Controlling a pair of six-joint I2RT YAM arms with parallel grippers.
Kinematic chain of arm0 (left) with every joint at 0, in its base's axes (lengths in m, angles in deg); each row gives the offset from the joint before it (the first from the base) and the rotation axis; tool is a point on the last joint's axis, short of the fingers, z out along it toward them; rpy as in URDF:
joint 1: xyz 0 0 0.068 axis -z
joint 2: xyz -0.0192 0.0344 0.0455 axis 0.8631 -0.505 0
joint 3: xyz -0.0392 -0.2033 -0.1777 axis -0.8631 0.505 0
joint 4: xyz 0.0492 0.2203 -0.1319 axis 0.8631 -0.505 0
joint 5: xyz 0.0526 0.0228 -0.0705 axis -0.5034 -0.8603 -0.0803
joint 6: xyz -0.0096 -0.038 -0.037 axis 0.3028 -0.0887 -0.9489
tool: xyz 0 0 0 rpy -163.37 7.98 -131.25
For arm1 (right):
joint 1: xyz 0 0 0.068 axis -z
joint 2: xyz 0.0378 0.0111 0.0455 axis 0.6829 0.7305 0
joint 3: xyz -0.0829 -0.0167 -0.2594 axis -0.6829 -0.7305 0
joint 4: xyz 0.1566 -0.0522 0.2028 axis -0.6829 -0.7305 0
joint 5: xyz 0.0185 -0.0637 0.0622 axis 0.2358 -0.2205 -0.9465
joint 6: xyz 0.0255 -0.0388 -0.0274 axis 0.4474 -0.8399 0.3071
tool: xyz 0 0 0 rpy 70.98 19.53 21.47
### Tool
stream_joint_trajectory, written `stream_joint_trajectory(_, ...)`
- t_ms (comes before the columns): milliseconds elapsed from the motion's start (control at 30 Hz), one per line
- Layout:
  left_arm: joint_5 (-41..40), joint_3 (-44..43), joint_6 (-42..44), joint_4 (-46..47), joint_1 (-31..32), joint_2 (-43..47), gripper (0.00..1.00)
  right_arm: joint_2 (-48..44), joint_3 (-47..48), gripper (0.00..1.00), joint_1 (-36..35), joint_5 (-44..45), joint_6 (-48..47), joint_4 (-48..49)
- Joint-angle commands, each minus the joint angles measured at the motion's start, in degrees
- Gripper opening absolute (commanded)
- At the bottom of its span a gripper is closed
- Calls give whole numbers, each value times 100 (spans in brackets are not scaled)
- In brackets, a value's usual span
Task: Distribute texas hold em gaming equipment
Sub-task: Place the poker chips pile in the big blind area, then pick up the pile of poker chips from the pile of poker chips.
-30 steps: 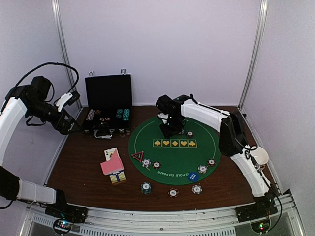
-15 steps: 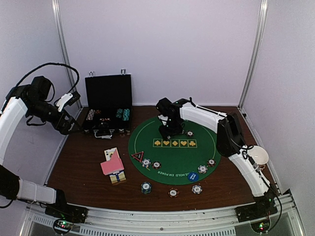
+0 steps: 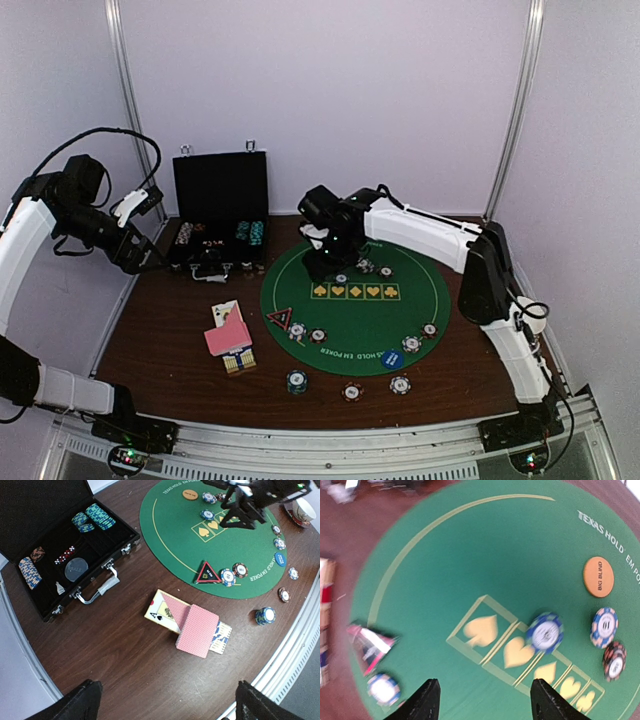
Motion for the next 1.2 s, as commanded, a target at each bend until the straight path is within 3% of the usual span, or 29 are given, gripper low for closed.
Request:
stream_joint_trajectory(0, -8, -16, 39, -20, -27, 44, 98, -1128, -879, 69, -717, -63, -191, 202)
stream_joint_trajectory(167, -36, 48, 68, -12, -36, 114, 98, -1684, -1935, 78, -1557, -477, -337, 297)
stream_joint_trajectory(433, -54, 68, 66, -28, -32, 166, 98, -1212, -2010, 80, -2271, -854, -520, -67)
stream_joint_trajectory(1167, 3, -11, 48, -49, -34, 97, 97, -464, -1733, 64, -2354, -1113, -754, -237)
